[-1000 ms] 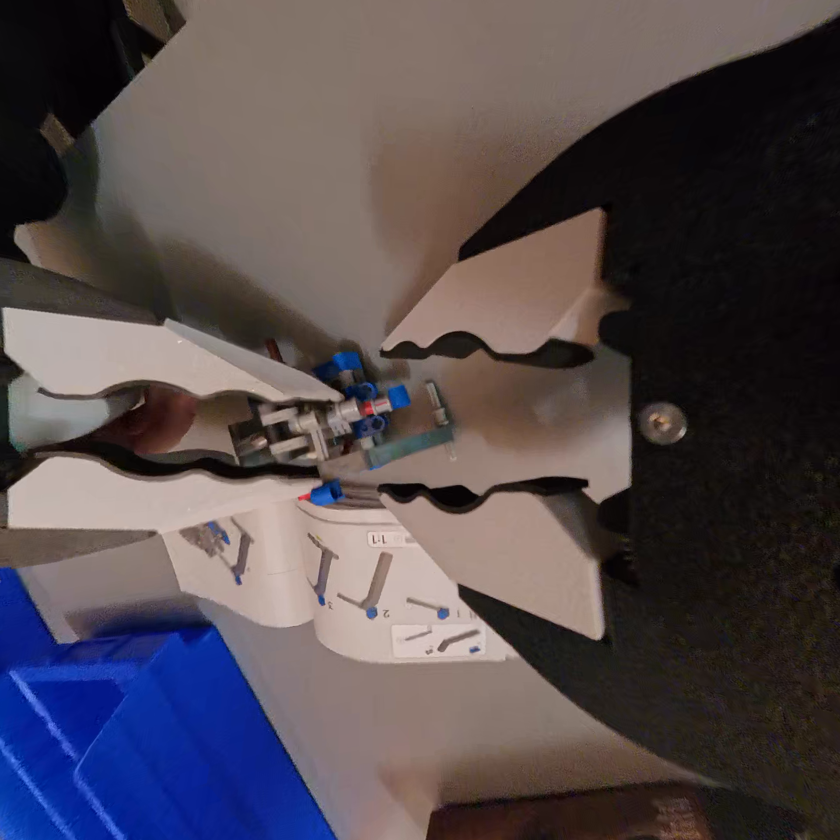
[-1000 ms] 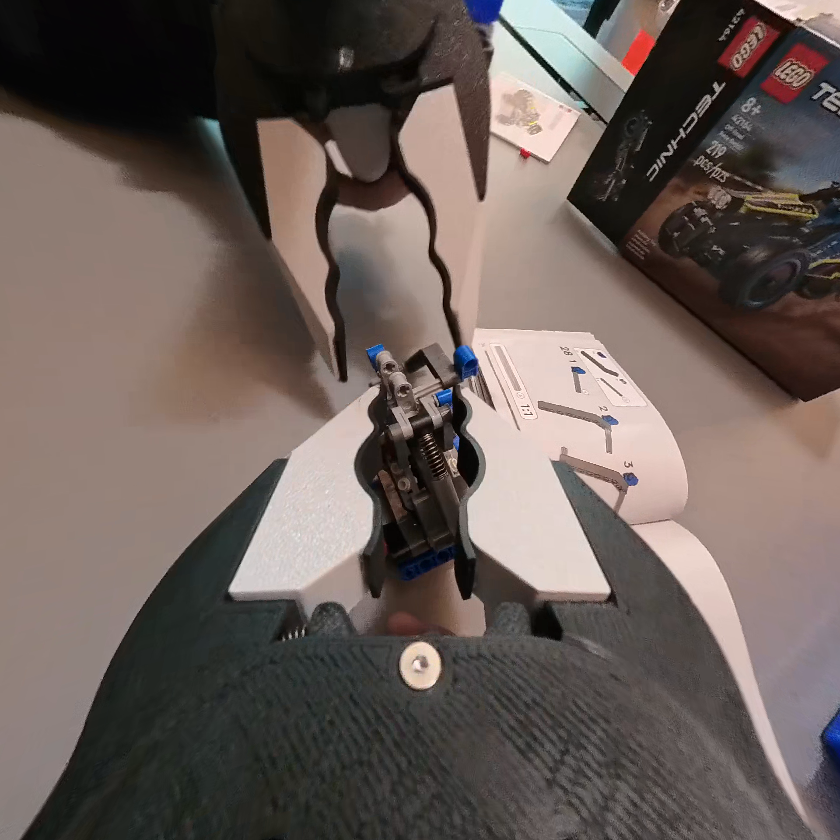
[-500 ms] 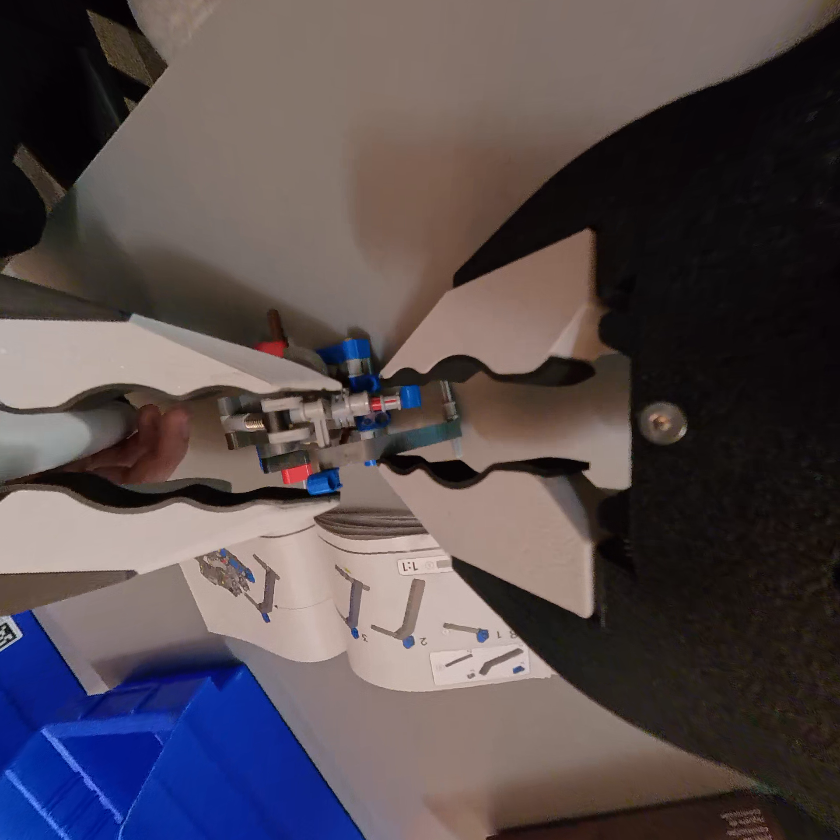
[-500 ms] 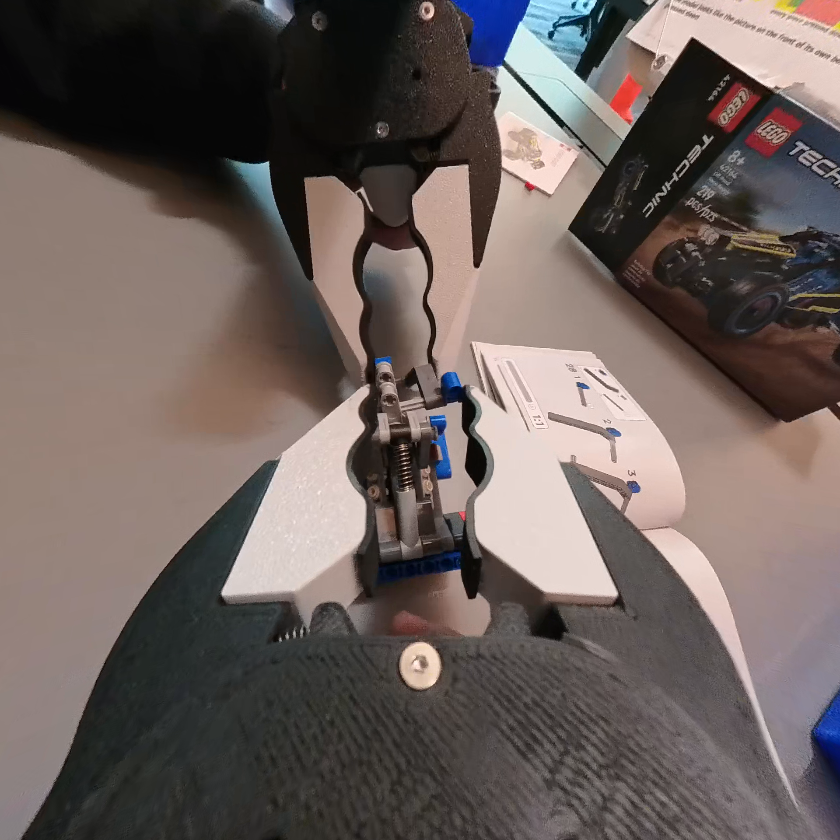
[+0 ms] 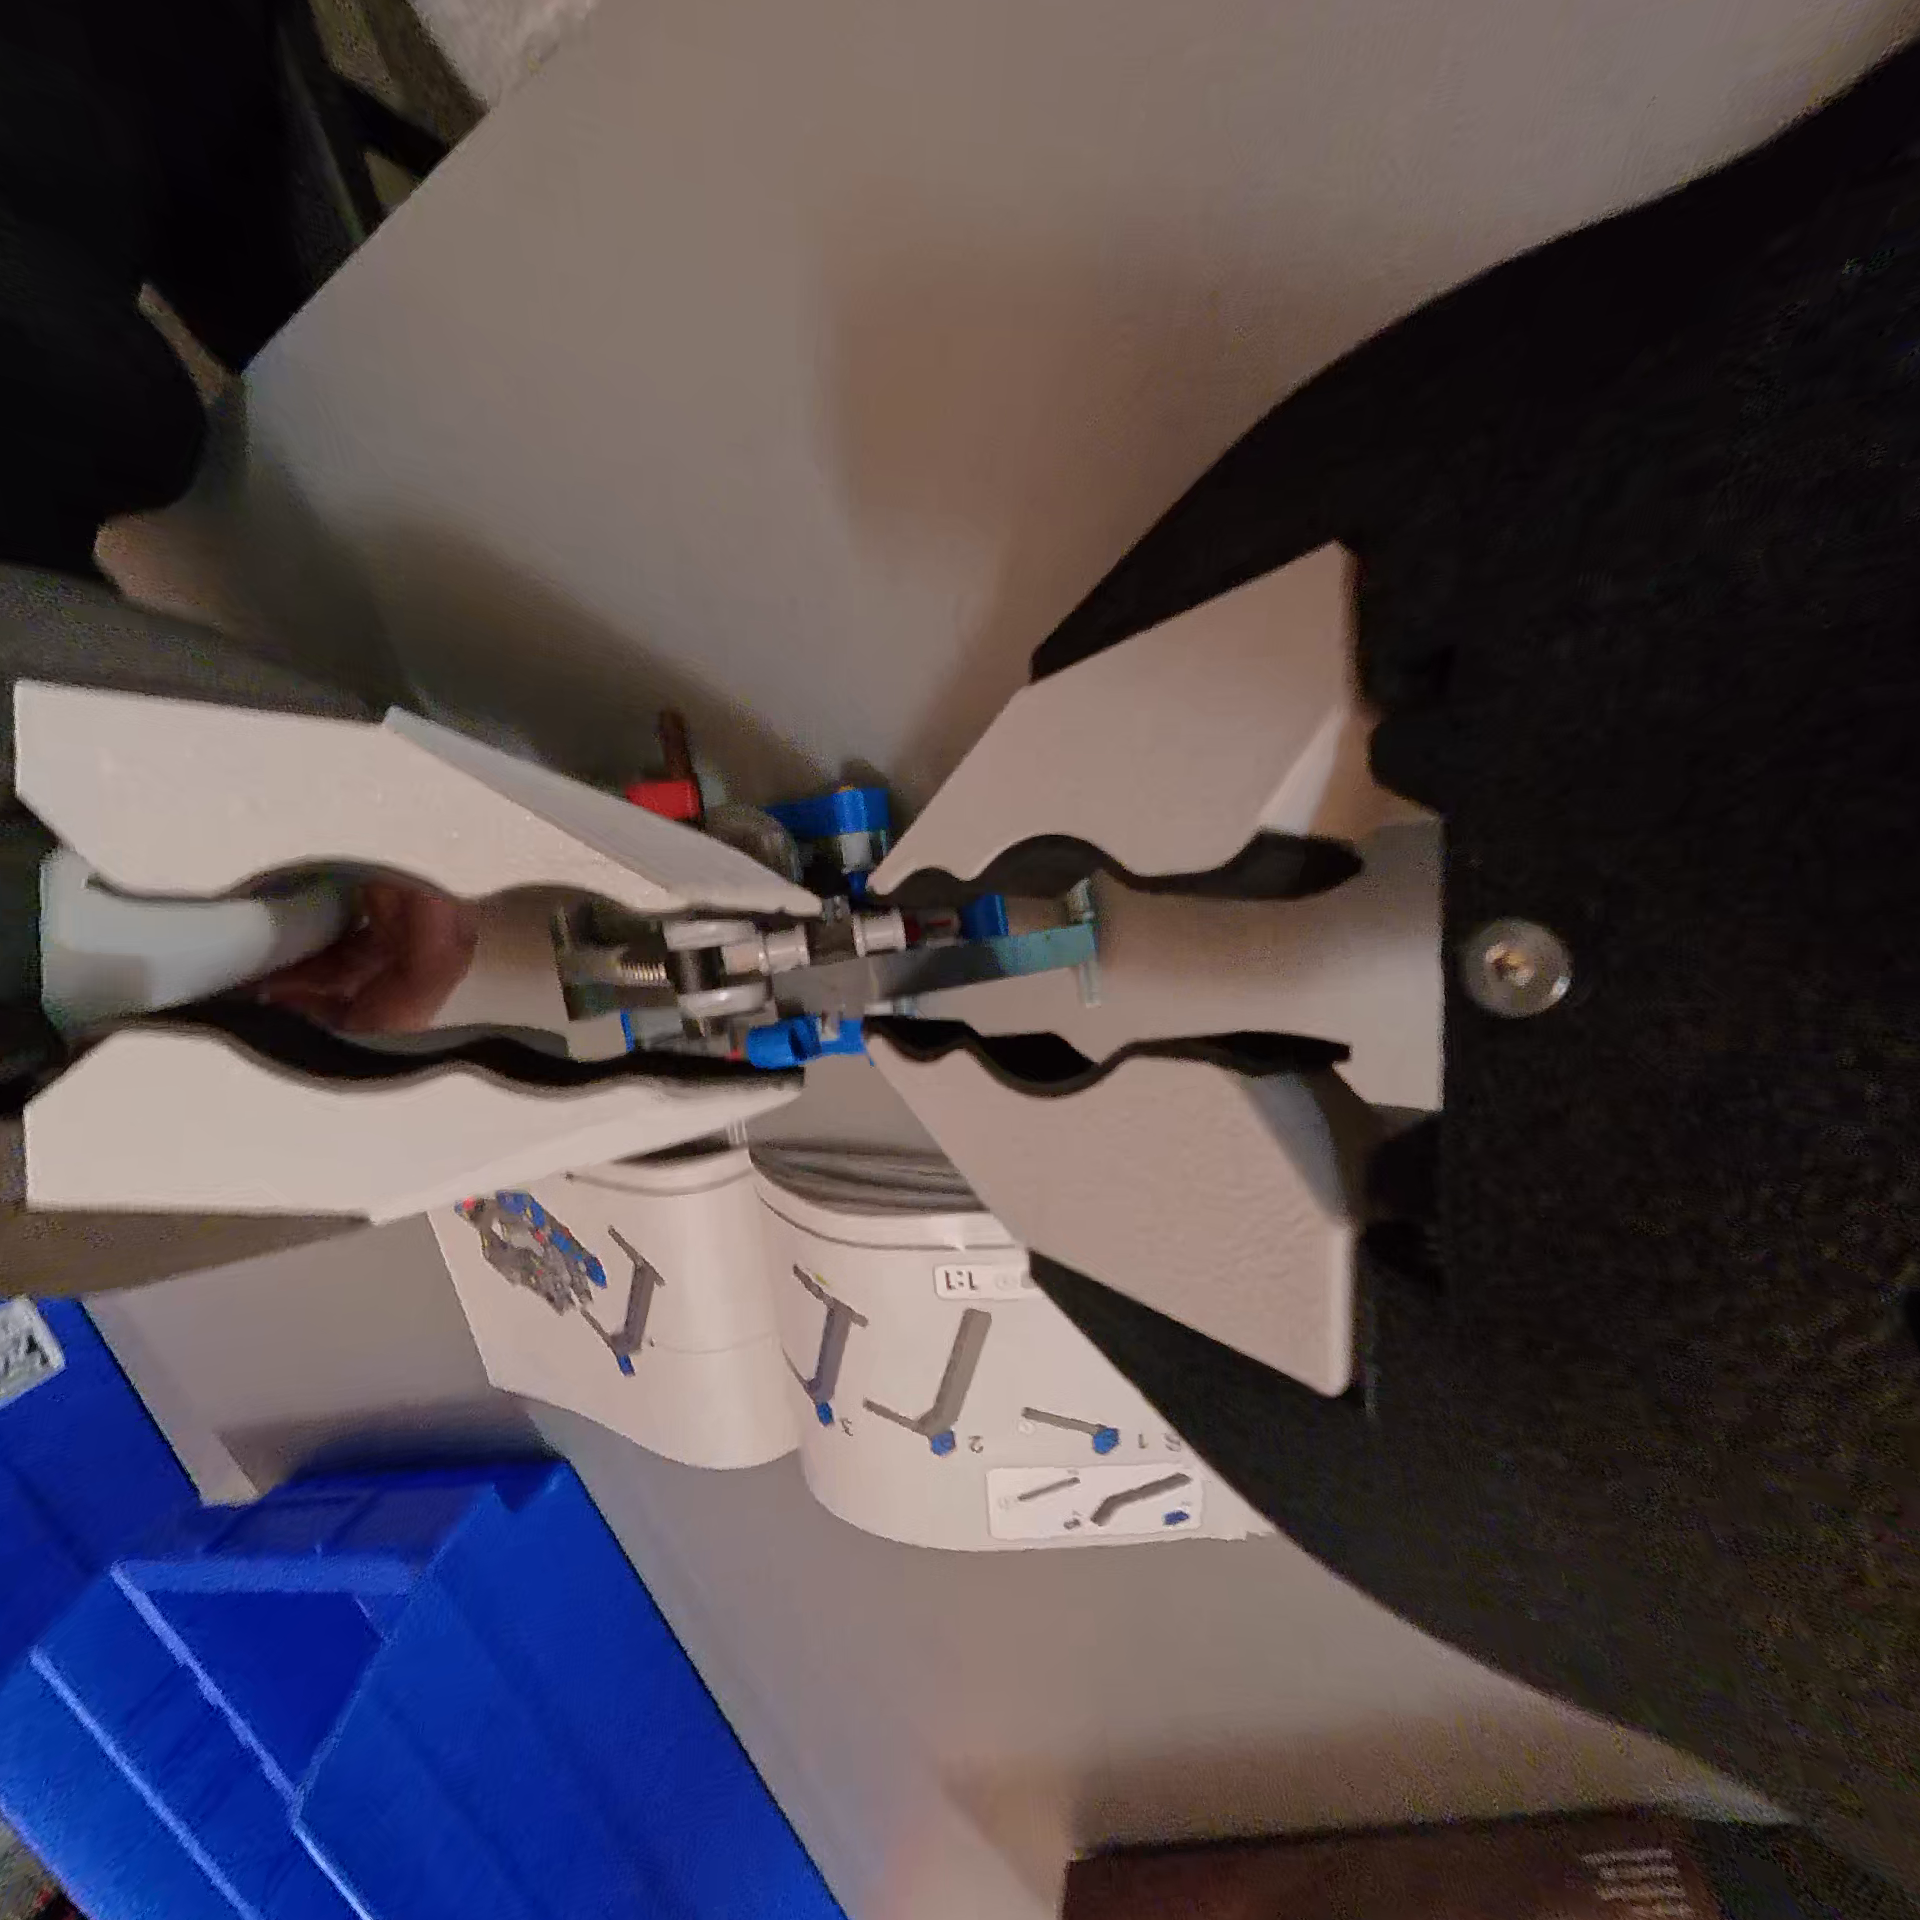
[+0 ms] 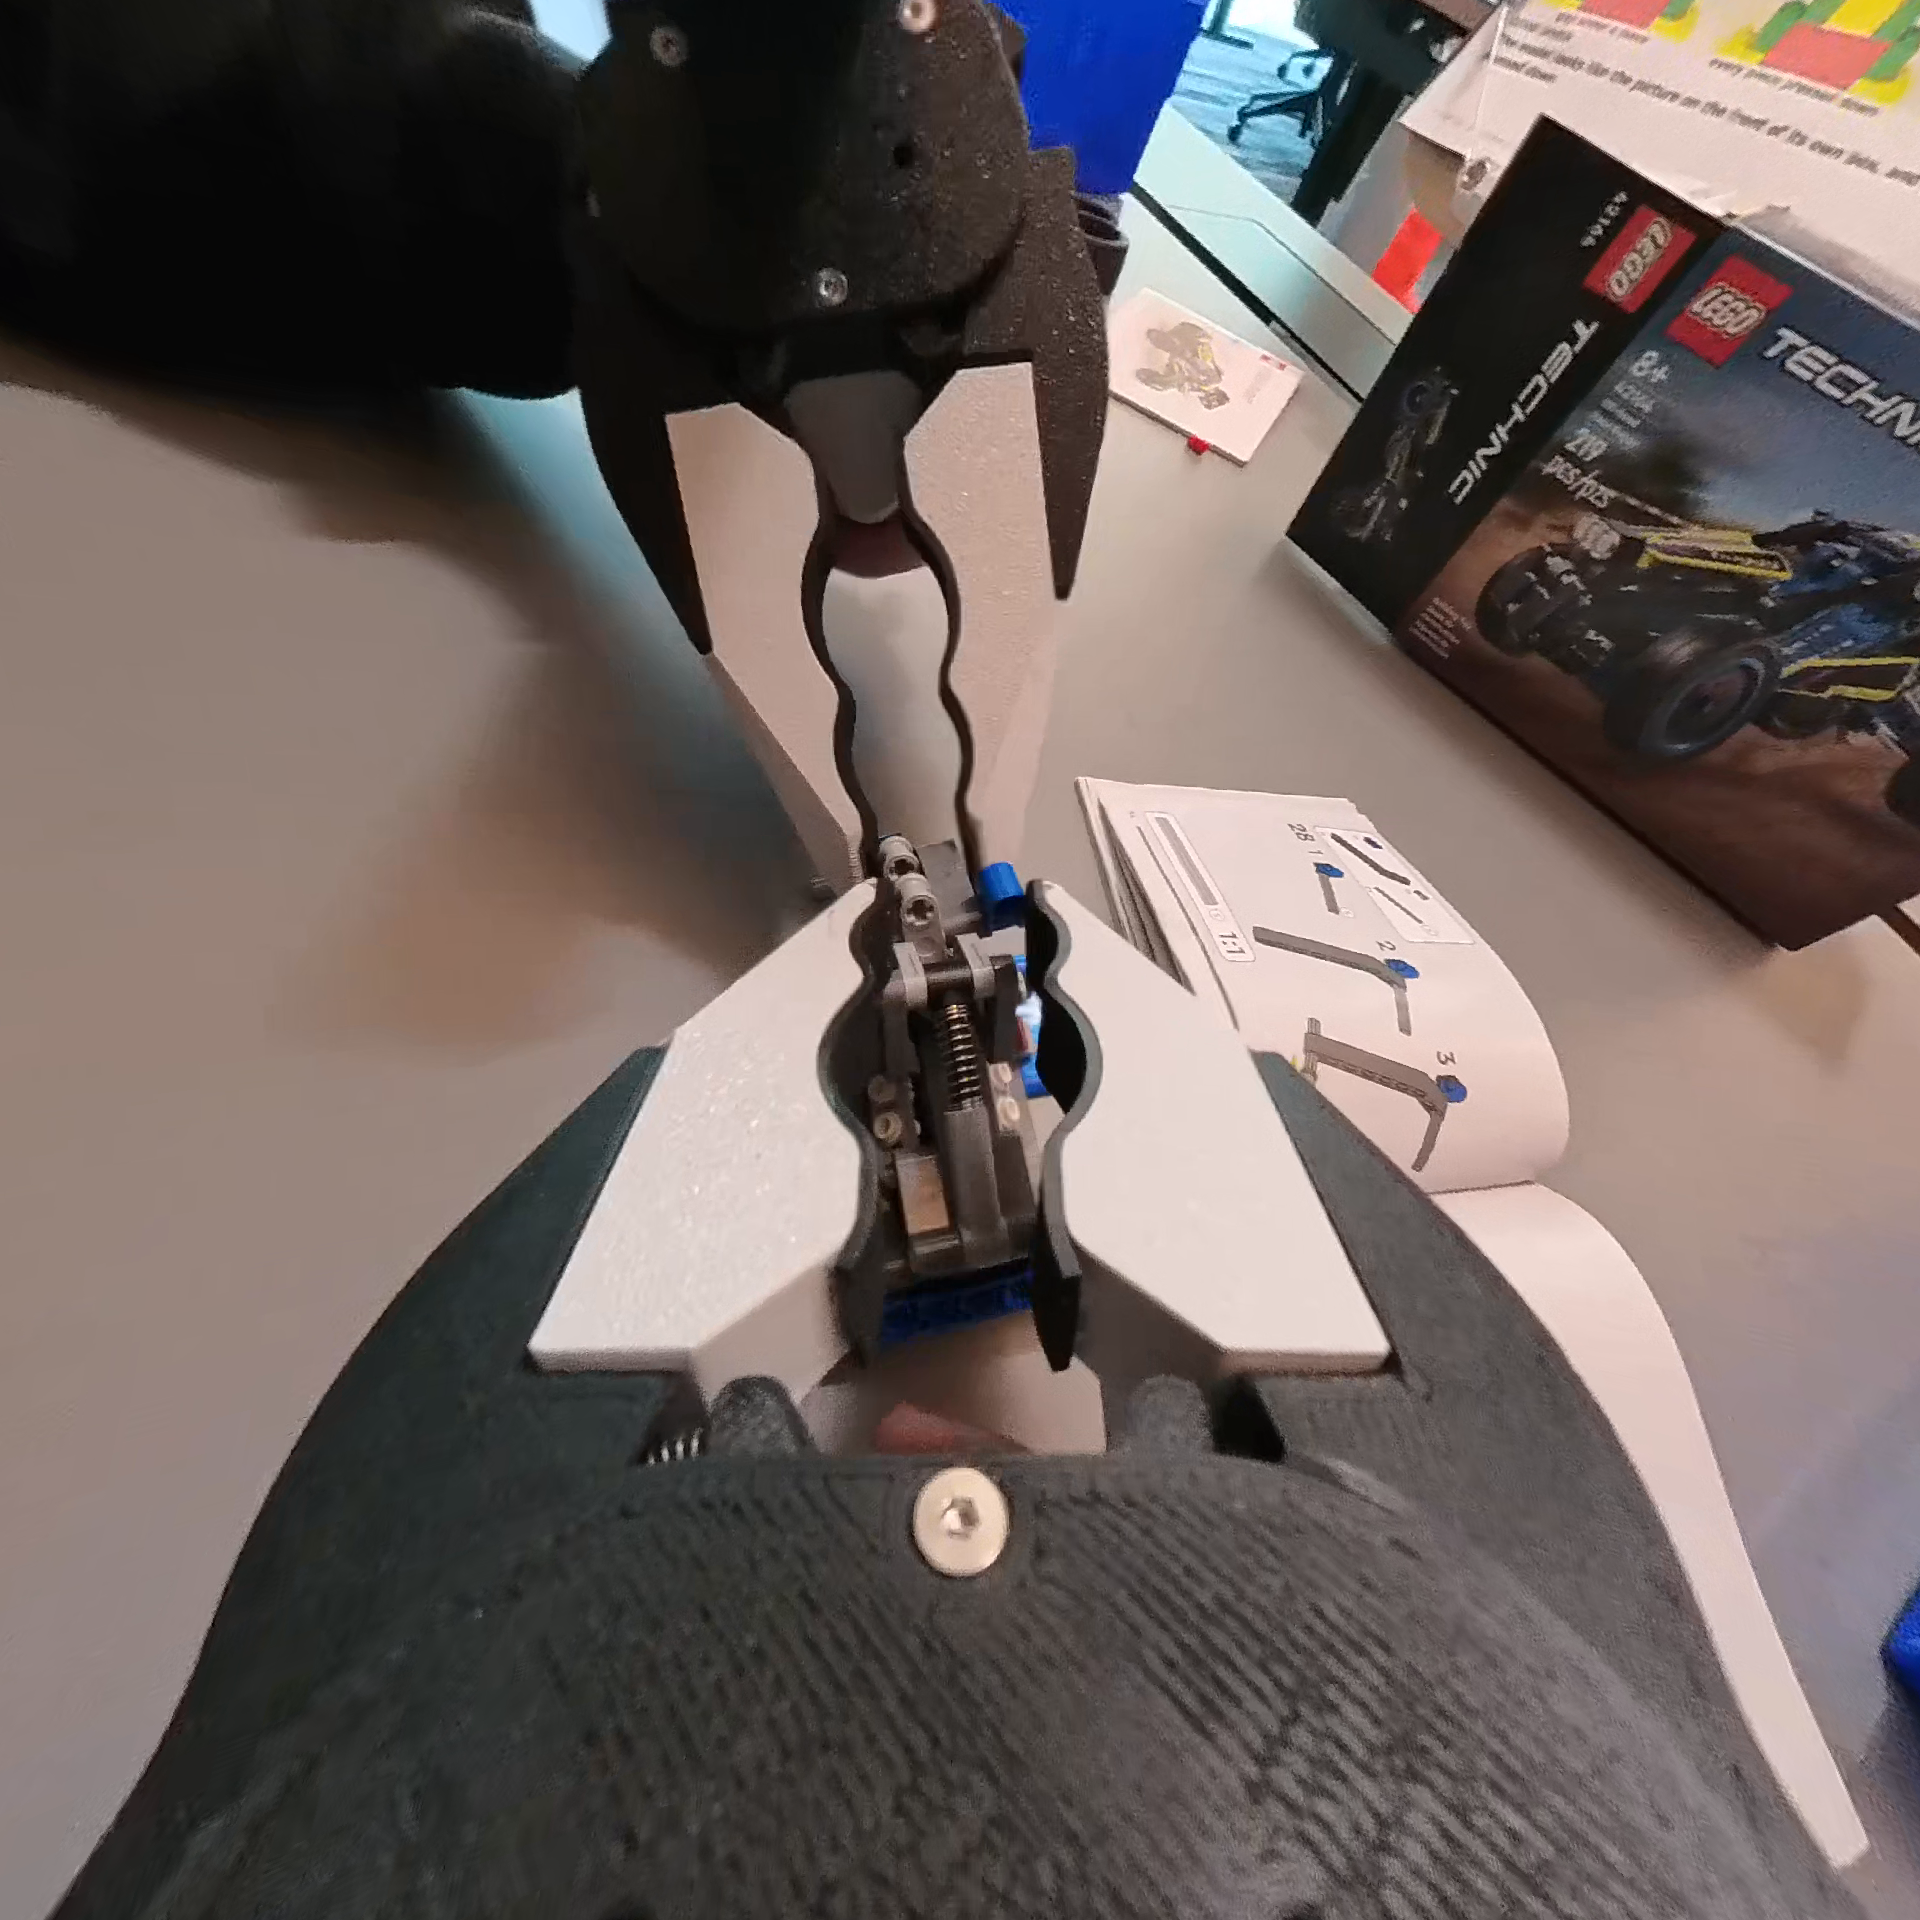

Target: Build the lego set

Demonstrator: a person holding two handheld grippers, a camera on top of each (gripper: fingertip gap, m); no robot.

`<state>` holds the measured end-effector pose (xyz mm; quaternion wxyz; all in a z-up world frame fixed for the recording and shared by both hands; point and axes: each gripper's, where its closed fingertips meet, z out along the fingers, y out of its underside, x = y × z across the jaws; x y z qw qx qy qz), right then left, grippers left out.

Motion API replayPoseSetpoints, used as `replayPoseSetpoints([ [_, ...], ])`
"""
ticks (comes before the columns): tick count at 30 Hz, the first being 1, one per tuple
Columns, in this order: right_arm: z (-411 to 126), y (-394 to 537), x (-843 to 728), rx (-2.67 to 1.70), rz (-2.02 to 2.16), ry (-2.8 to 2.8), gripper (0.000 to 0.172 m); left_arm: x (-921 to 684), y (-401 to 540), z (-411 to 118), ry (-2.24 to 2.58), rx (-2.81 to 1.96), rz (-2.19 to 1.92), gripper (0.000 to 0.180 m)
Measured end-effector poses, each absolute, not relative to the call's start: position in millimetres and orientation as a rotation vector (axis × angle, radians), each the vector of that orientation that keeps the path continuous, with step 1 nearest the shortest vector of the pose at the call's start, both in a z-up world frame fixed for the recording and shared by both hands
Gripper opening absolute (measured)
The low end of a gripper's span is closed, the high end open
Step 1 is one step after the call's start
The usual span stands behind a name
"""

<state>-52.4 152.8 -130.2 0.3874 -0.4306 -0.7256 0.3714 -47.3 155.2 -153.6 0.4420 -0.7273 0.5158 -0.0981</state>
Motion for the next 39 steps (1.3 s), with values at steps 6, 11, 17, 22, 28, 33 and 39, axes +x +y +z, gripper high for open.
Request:
replayPoseSetpoints([
  [6,-132,153,-56,-1.099,0.921,-1.832,0.023,-133,137,-129,1.005,-1.997,-0.036,0.029],
  [11,-130,156,-56,-1.147,0.973,-1.795,0.022,-284,87,-159,0.510,-2.446,0.186,0.030],
  [17,-131,161,-57,-1.208,0.906,-1.751,0.023,-303,78,-185,0.213,-2.462,0.119,0.008],
  [22,-133,156,-58,-1.198,0.861,-1.733,0.029,-276,80,-181,0.316,-2.378,0.157,0.004],
  [28,-128,156,-51,-1.179,0.834,-1.736,0.054,-169,94,-137,0.635,-1.965,0.239,0.004],
  [33,-97,154,-25,-1.255,0.781,-1.637,0.054,-105,98,-102,0.828,-1.593,0.462,0.004],
  [39,-81,110,-22,-1.444,1.210,-1.365,0.050,-65,96,-79,0.924,-1.320,0.636,0.004],
])
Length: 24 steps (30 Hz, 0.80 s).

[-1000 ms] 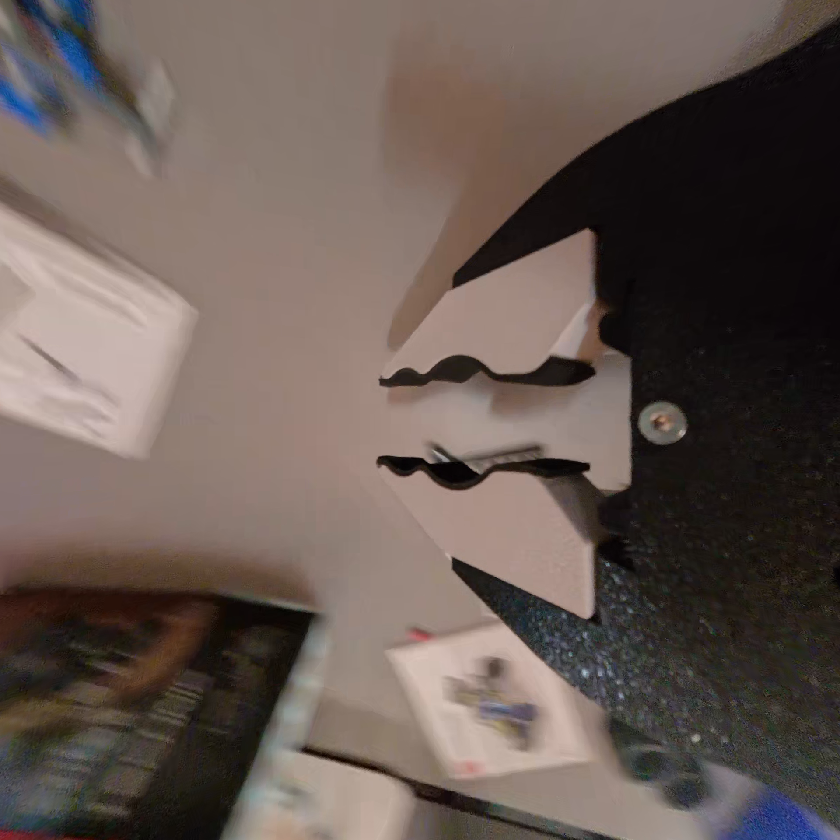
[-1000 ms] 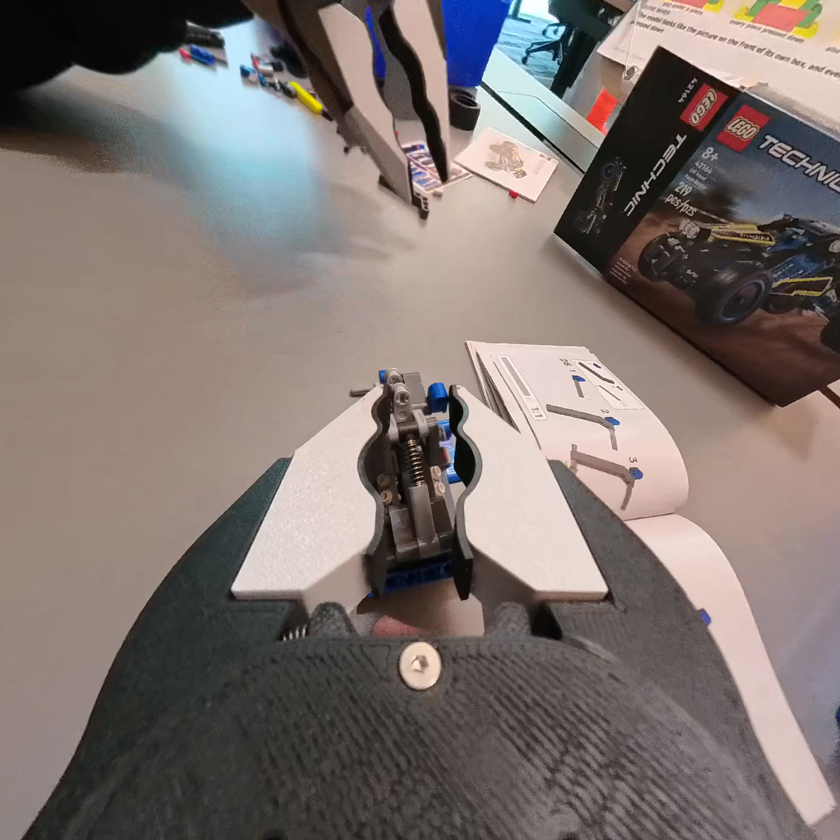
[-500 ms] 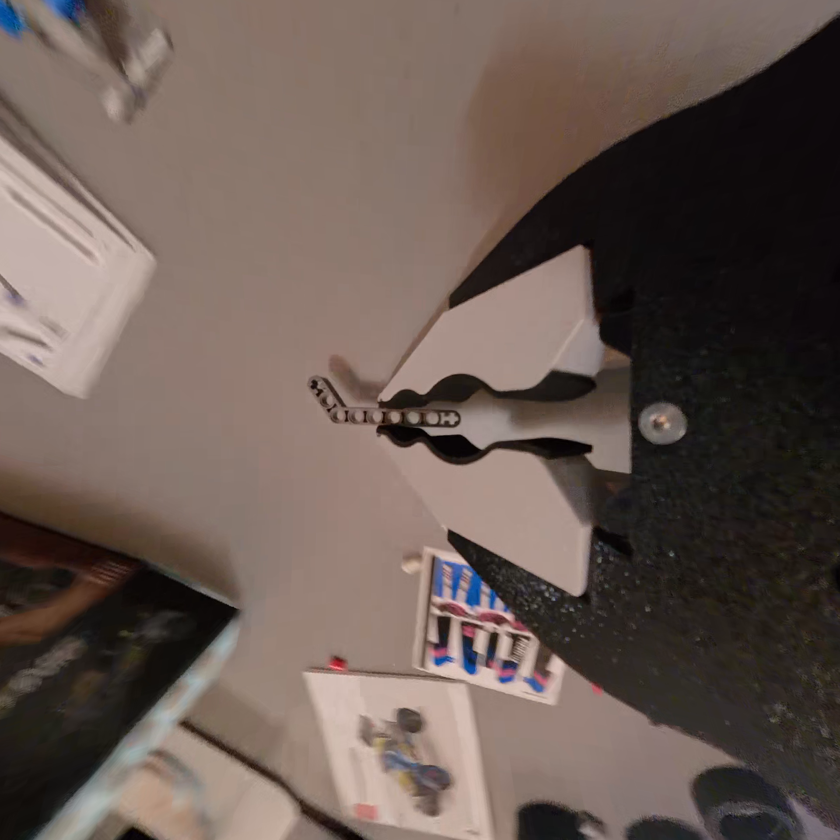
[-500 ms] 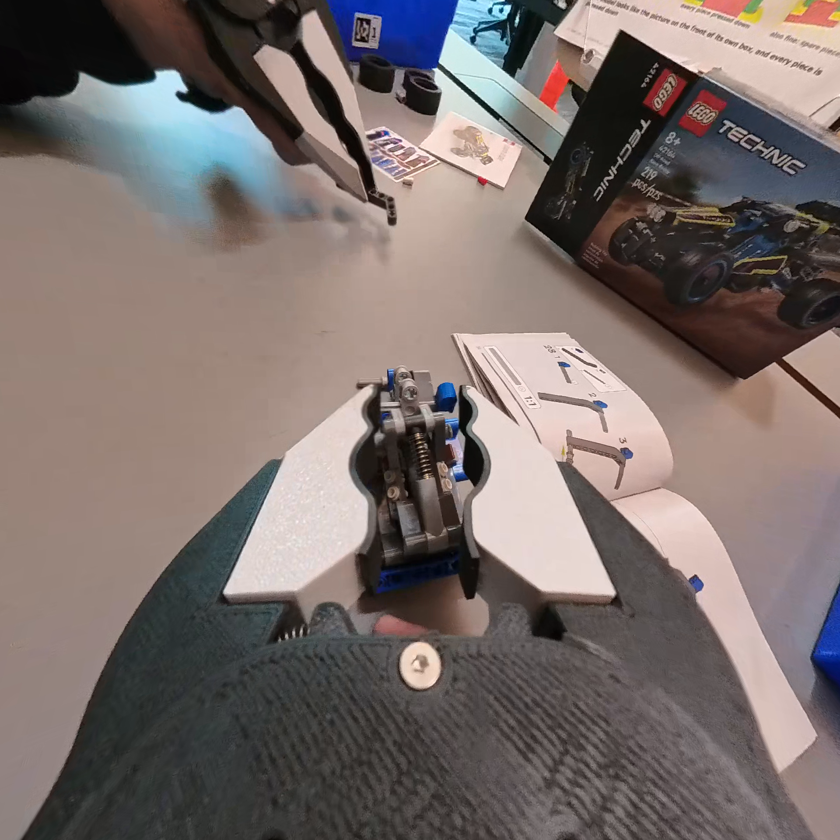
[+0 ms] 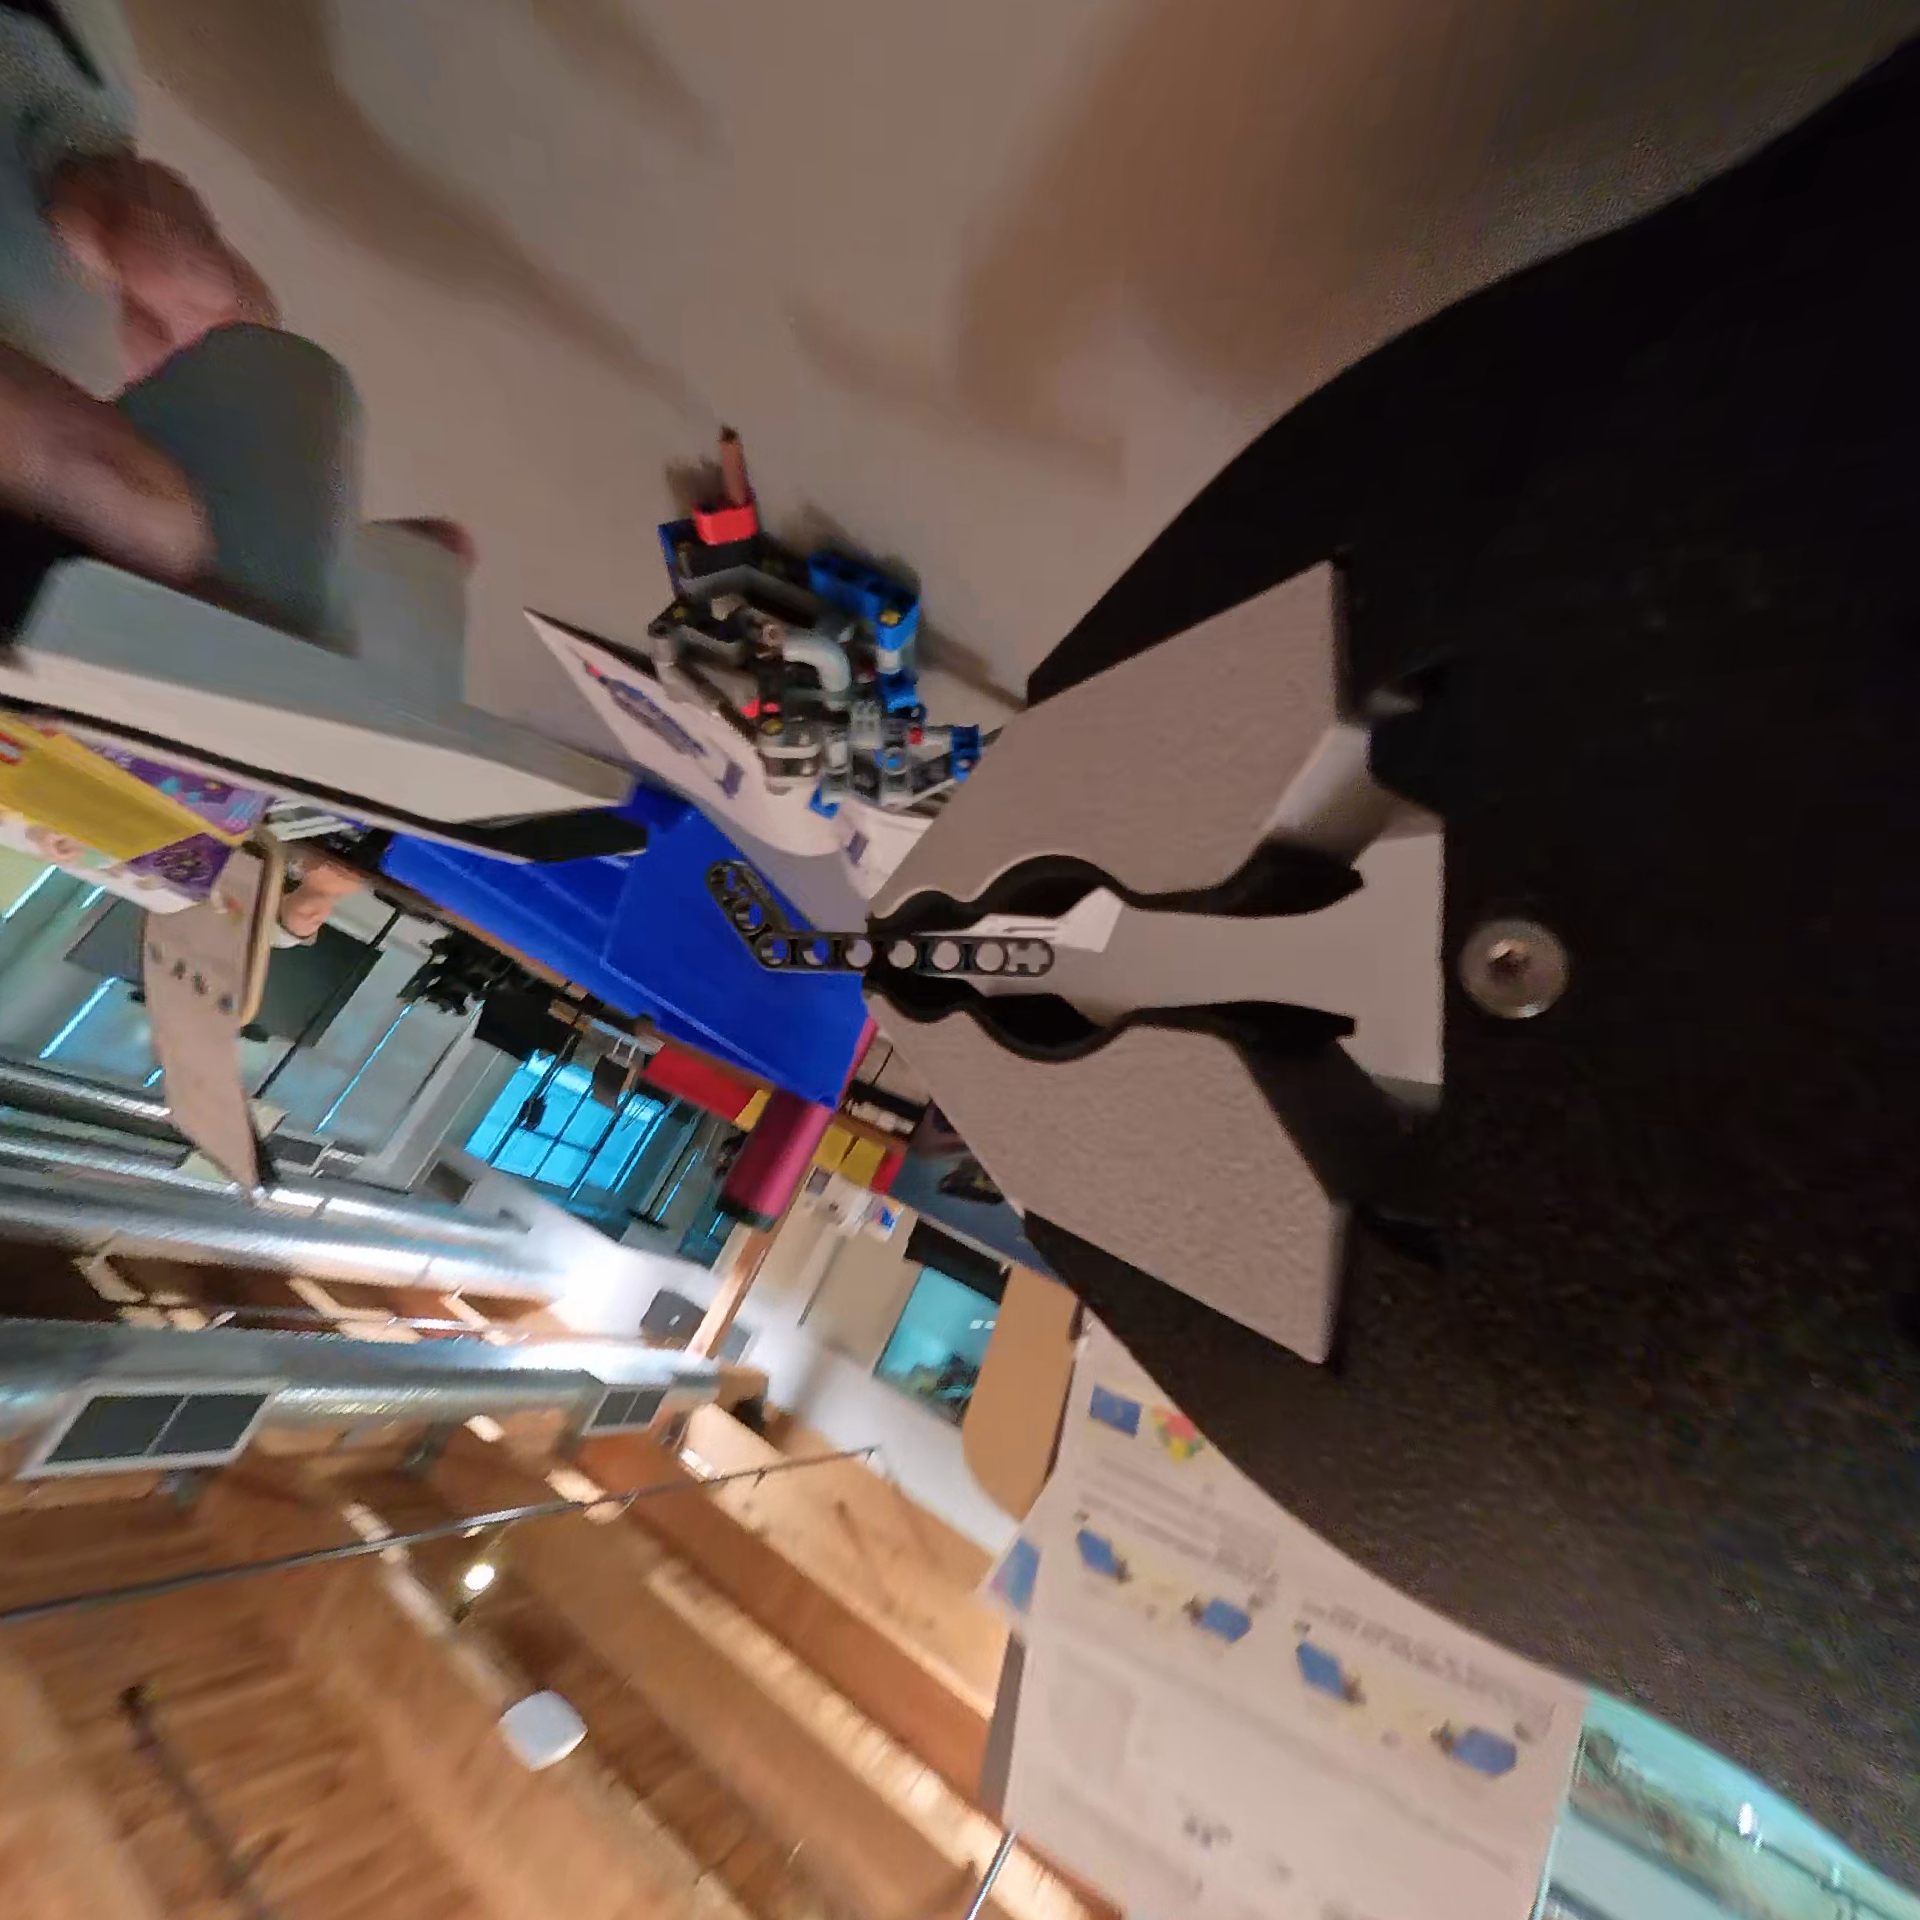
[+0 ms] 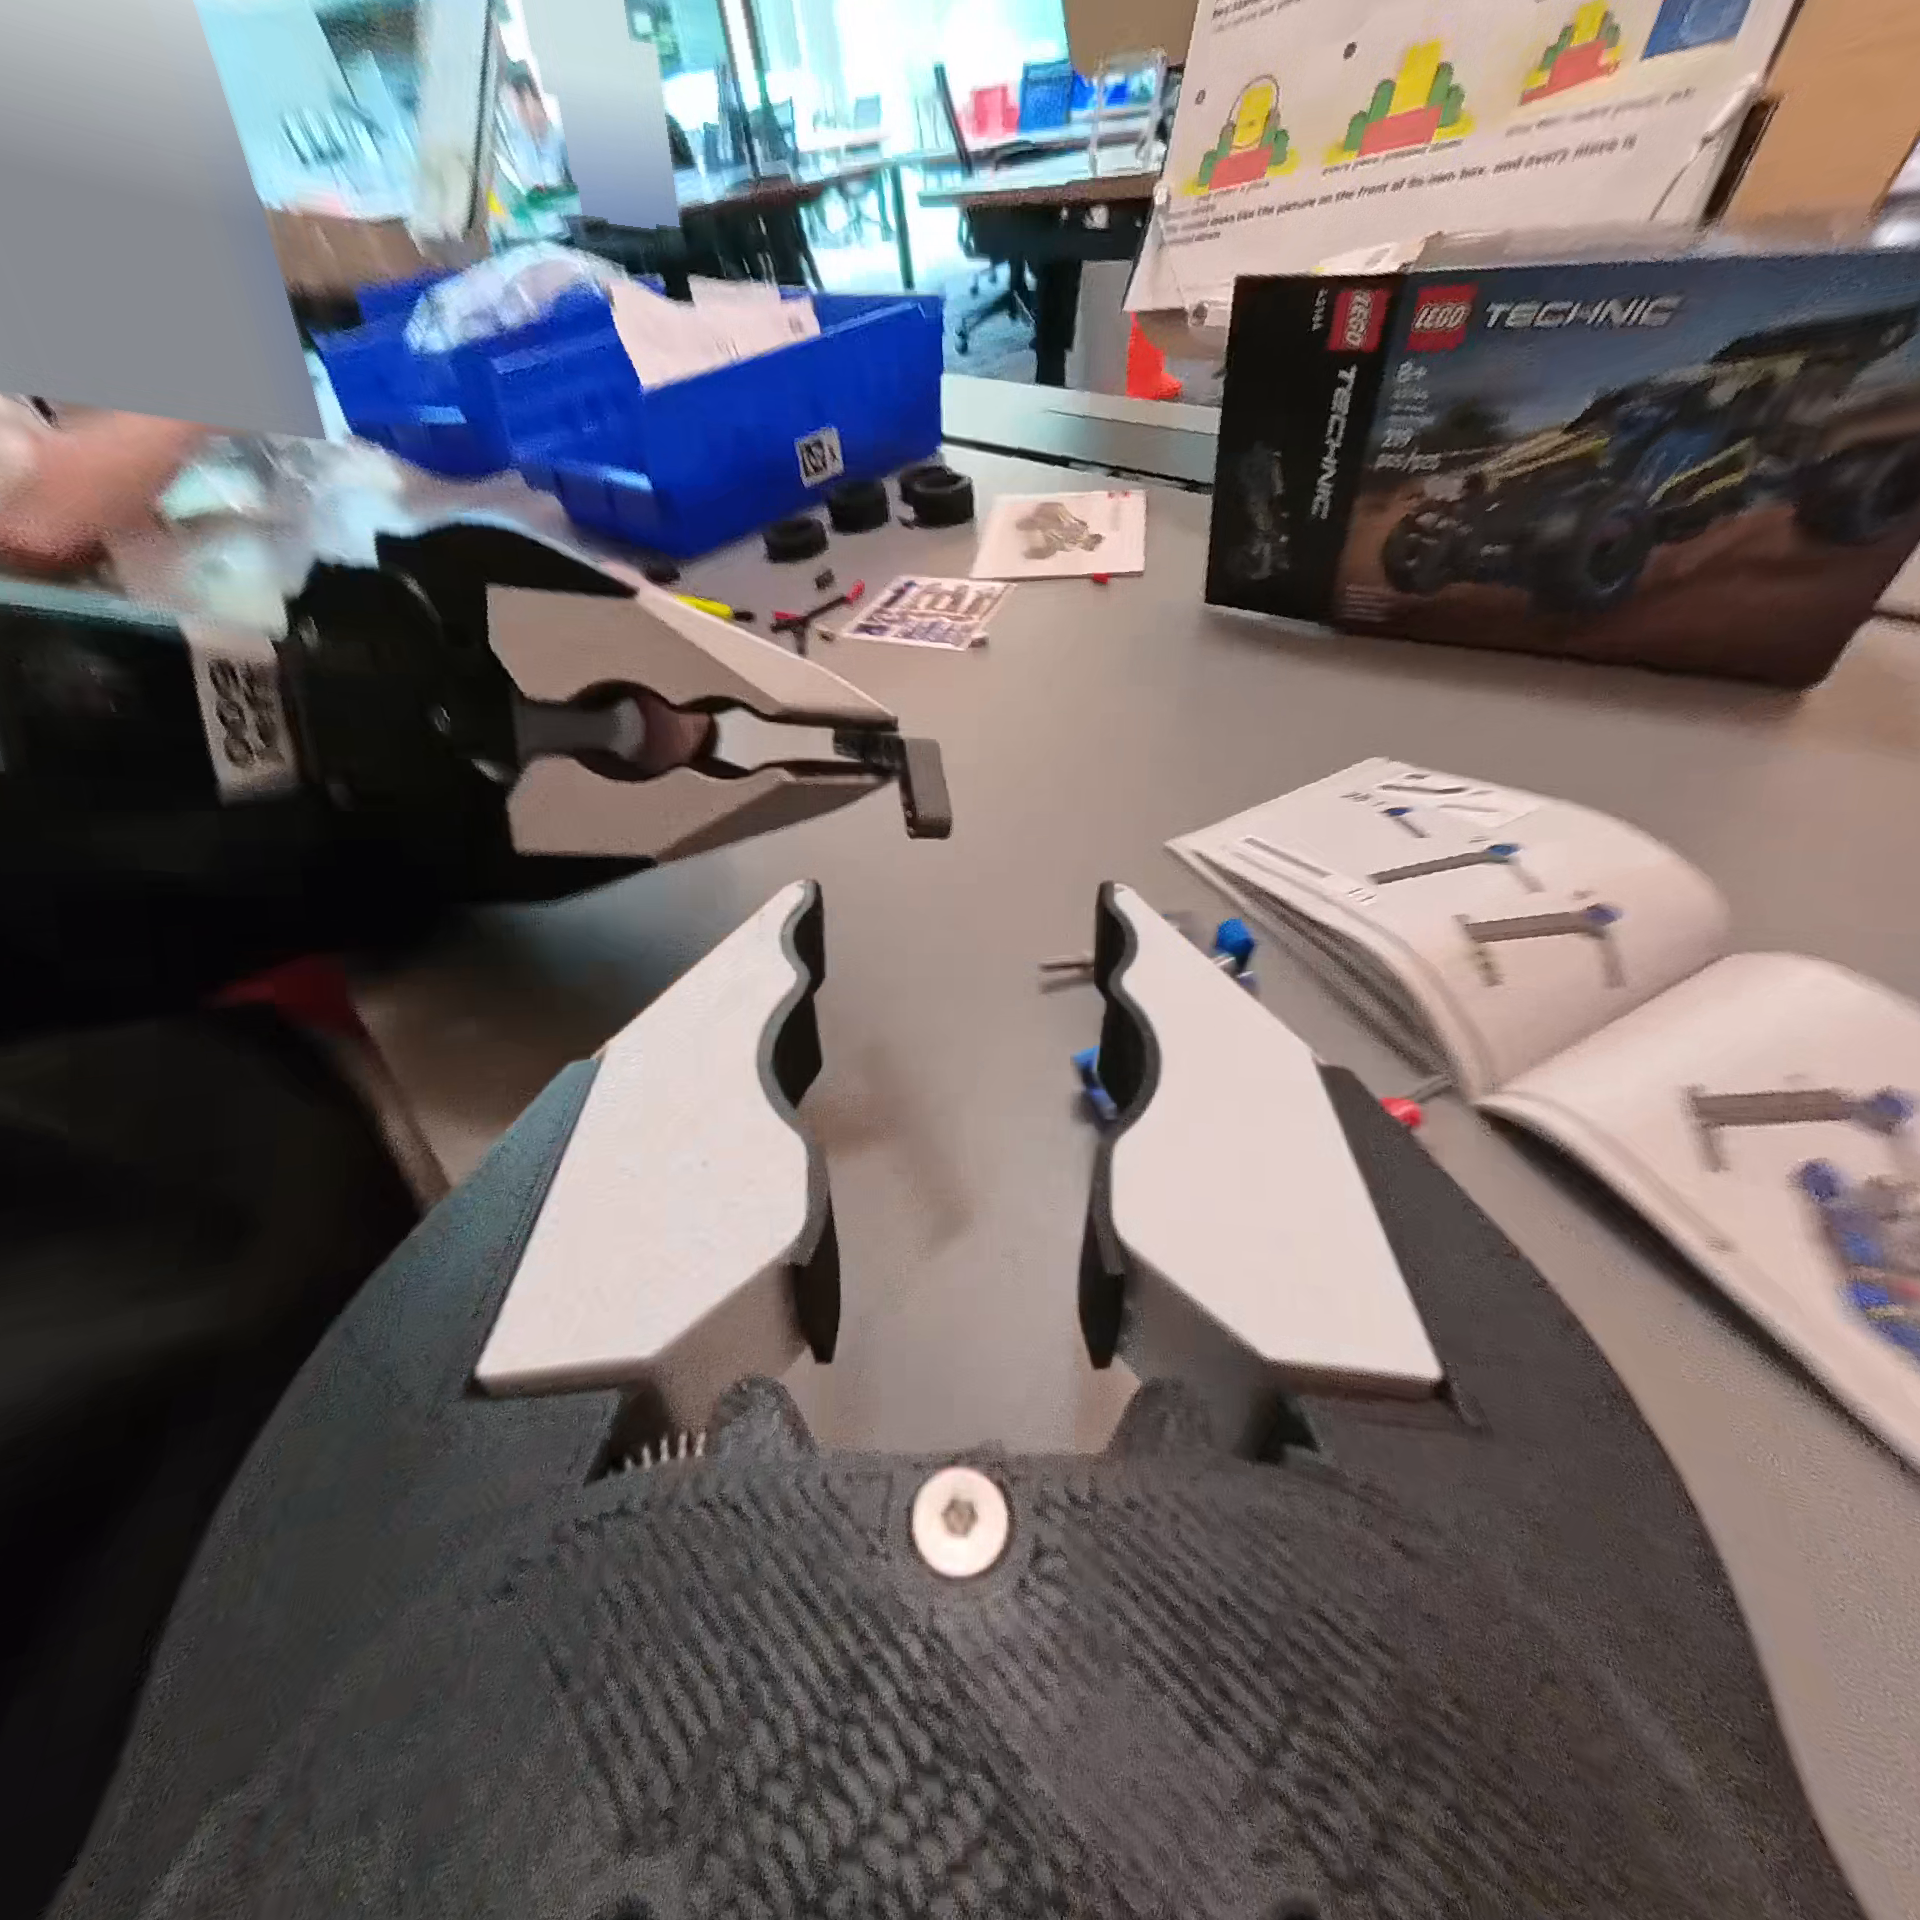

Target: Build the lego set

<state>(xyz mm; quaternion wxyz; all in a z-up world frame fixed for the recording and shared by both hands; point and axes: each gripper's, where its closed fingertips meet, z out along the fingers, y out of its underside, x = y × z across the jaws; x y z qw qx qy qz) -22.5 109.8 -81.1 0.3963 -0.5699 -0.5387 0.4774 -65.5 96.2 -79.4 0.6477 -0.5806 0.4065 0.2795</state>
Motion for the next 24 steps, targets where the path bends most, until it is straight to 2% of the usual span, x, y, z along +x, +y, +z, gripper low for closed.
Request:
replayPoseSetpoints([
  [2,-82,102,-26,-1.464,1.306,-1.316,0.047,-53,94,-76,0.957,-1.267,0.652,0.004],
  [7,-83,89,-24,-1.363,1.289,-1.361,0.007,-32,89,-80,1.019,-1.217,0.607,0.004],
  [11,-101,89,-19,-1.288,1.039,-1.501,0.006,-26,88,-102,1.095,-1.330,0.424,0.005],
  [14,-117,93,-16,-1.246,0.842,-1.603,0.006,-24,84,-108,1.077,-1.484,0.164,0.014],
  [20,-111,88,-21,-1.212,0.883,-1.616,0.005,-20,84,-112,1.201,-1.628,-0.042,0.012],
  [22,-108,91,-22,-1.215,0.883,-1.624,0.005,-23,90,-108,1.189,-1.630,-0.065,0.003],
  [24,-107,92,-23,-1.205,0.882,-1.653,0.005,-24,91,-108,1.197,-1.632,-0.110,0.002],
])
